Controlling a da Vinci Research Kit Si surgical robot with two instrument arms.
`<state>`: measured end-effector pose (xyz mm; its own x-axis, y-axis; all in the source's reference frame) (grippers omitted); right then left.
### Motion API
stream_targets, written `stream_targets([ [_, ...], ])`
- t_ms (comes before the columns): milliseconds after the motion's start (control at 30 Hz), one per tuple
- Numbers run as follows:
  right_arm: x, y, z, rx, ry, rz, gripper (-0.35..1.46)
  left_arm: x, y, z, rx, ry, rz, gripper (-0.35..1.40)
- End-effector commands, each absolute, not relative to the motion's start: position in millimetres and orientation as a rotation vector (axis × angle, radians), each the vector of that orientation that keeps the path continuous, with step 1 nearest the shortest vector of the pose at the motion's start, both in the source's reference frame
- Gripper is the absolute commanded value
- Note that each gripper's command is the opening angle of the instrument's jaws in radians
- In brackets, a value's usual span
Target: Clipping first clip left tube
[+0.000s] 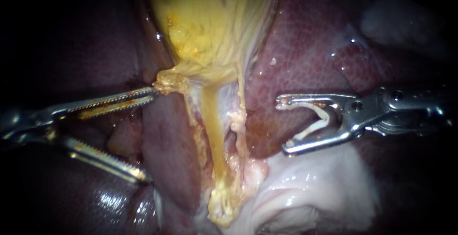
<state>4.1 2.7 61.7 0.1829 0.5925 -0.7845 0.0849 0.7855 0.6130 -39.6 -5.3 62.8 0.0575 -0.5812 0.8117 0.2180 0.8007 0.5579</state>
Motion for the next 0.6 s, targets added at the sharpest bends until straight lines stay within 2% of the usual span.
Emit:
stream_targets([
  [33,4.1,2.8,61.7,0.610,1.359,0.391,0.60,-39.5,-5.0,62.6,0.311,-1.390,-0.632,1.10],
  [500,4.7,2.3,62.7,0.614,1.365,0.381,0.60,-39.4,-1.2,66.0,0.215,-1.334,-0.773,0.83],
  [600,4.8,2.2,62.9,0.613,1.365,0.381,0.60,-40.1,-0.7,66.8,0.233,-1.313,-0.808,0.71],
])
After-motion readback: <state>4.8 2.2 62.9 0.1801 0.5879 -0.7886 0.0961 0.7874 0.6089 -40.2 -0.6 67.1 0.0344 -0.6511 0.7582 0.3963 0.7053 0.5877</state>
